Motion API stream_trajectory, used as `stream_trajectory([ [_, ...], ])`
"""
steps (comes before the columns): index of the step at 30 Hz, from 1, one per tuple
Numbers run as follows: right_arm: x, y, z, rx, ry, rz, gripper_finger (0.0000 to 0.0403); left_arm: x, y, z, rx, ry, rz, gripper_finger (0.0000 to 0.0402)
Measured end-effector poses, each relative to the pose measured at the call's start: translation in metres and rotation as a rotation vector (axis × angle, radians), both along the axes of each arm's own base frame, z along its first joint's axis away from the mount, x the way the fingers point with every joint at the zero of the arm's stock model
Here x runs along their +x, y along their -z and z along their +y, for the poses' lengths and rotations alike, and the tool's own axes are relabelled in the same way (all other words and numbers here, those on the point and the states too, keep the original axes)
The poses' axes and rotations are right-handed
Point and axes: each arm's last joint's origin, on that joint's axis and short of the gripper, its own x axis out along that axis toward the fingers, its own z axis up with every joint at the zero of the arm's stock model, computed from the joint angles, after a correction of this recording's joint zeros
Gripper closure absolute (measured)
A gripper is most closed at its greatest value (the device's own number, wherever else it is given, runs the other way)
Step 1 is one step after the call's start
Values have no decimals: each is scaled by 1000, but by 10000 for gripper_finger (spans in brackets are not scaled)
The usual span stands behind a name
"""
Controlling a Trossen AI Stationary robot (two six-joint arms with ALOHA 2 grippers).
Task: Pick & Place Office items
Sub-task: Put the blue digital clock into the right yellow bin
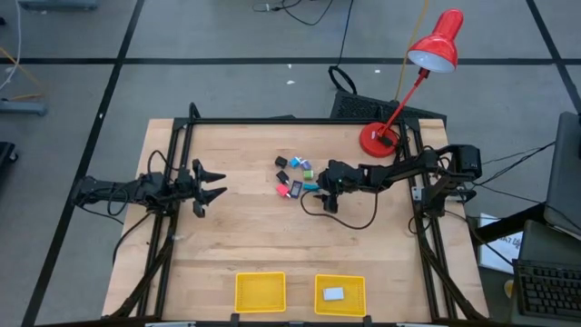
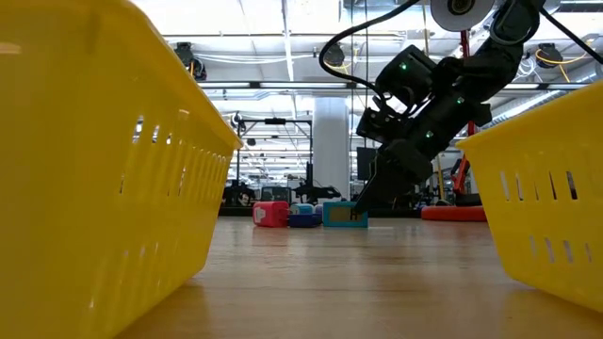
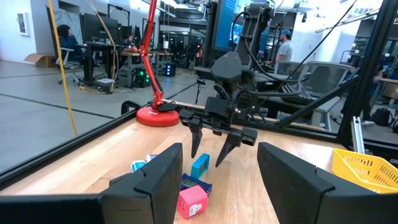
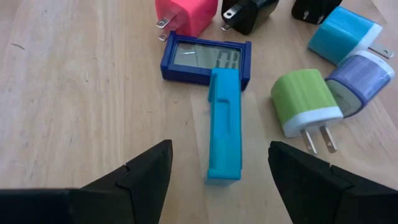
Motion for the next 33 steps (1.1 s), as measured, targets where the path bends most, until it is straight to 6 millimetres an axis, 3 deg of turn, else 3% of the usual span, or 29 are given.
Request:
stream_trajectory([
  [20, 0, 0, 0, 0, 0, -5, 223, 0, 0, 0, 0, 0, 0, 190],
  [33, 0, 0, 0, -3, -2, -3, 232, 0, 0, 0, 0, 0, 0, 190],
])
